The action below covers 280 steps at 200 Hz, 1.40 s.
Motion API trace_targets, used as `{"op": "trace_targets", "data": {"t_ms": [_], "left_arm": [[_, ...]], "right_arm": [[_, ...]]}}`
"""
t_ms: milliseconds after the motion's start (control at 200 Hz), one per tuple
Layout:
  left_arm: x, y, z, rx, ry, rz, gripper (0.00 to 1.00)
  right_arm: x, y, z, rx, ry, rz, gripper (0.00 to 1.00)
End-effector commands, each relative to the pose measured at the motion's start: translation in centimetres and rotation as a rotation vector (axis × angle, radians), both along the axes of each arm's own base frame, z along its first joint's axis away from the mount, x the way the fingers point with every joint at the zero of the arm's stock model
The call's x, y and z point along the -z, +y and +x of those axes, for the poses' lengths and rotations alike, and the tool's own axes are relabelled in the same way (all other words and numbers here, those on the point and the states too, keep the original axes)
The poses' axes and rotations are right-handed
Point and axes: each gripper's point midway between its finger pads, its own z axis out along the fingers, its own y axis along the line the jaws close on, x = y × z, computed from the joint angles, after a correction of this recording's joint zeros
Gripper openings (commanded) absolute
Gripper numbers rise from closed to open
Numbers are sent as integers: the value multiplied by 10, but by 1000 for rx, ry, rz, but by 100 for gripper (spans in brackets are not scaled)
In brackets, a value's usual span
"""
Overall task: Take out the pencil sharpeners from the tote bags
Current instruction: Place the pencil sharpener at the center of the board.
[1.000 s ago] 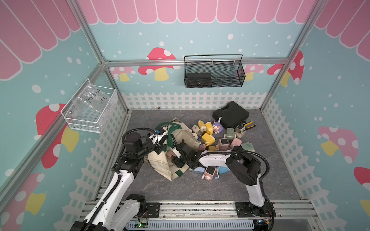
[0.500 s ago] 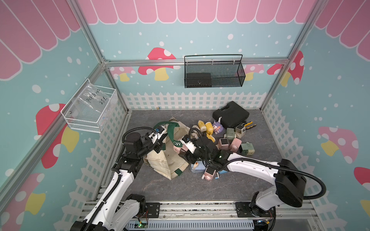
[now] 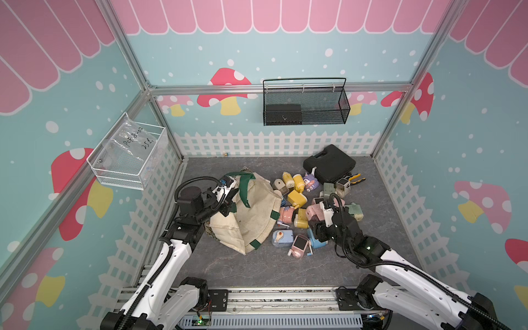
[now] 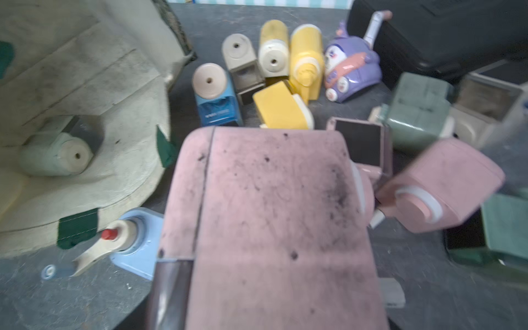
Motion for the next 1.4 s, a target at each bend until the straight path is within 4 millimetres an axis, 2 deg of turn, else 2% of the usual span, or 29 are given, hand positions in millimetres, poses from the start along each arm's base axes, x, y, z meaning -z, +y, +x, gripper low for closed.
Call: {"op": "trace_targets", "data": {"t_ms": [0, 190, 250, 315, 395, 495, 595, 740, 810, 886, 1021, 1141, 1226, 1396], "left_arm": [[-22, -2, 0, 9, -57, -12, 0], [-22, -2, 0, 12, -47, -16, 0], [-22, -3, 0, 14, -46, -18, 0], [-22, -3, 0, 15, -46, -18, 0], [-22, -3, 0, 15, -44, -18, 0], [-21, -3, 0, 18, -42, -20, 0], [-21, -3, 0, 17, -41, -17, 0], [-21, -2, 0, 15, -43, -16, 0], [-21, -3, 0, 18, -42, -17, 0], [-21, -5, -1, 32, -40, -16, 0], [-21, -9, -7, 72, -63, -4, 0], [-24, -12, -11, 102, -95, -6, 0], [-30, -16, -14, 165, -111, -32, 0], [-48, -13, -6, 257, -143, -92, 0]], "right_arm": [[23, -36, -6, 198, 63, -7, 47], [51, -60, -12, 314, 122, -27, 49], [57, -61, -12, 318, 135, -27, 55], [59, -61, -12, 317, 142, -26, 66], [55, -57, -9, 291, 137, -34, 78], [49, -52, -5, 261, 129, -48, 85], [41, -49, -1, 245, 115, -52, 86], [8, -41, 9, 193, 31, -38, 86], [-18, -19, 15, 64, -57, -2, 84], [-44, 17, 14, -135, -141, 66, 79], [-69, 74, 6, -397, -194, 182, 75], [-75, 125, -9, -566, -282, 153, 75], [-66, 162, -21, -673, -312, 142, 74], [-60, 221, -18, -784, -363, 190, 73]]}}
